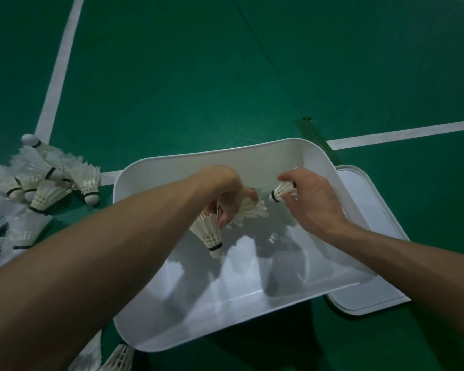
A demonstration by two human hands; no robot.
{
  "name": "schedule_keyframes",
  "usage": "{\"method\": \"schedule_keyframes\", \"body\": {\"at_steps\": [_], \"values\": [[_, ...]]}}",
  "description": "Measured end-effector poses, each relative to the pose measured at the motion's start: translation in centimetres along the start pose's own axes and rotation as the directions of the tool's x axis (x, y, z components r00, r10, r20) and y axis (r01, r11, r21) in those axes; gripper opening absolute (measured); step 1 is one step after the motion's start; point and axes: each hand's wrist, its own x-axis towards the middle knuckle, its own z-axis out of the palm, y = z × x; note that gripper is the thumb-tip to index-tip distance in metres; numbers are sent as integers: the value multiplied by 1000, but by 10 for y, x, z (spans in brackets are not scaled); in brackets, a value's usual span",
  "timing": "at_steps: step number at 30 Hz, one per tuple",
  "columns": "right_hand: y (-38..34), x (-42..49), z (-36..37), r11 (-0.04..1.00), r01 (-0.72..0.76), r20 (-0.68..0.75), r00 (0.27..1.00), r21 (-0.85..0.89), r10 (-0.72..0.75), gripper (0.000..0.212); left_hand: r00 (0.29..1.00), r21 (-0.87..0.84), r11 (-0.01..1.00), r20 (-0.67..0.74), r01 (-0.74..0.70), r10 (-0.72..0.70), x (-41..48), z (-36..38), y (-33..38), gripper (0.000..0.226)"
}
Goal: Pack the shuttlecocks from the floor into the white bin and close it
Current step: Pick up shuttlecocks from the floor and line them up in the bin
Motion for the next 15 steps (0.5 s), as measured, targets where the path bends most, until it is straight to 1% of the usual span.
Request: {"method": "schedule_keyframes", "body": {"at_steps": [3, 7, 9, 11, 13, 15], "values": [[-1, 6, -3, 998, -52, 58, 997, 42, 49, 37, 1000, -26, 1000, -2, 4, -4, 1, -2, -4, 101], [-5, 14, 6, 991, -136, 231, 965, 16, 129, 42, 999, -178, 984, 18, -28, 32, 1, 0, -13, 102], [-6, 16, 16, 968, -237, 291, 935, 84, 204, 41, 999, -208, 977, 10, -37, 40, 0, 3, -17, 105], [-4, 20, 23, 917, -340, 334, 906, 208, 261, 44, 998, -241, 968, -8, -63, 63, -1, 5, -19, 109], [-1, 26, 27, 873, -395, 381, 883, 285, 275, 47, 994, -304, 946, -32, -112, 107, -3, 7, -22, 114], [0, 30, 29, 843, -427, 406, 869, 327, 283, 45, 991, -390, 911, -65, -136, 120, -10, 5, -27, 110]]}}
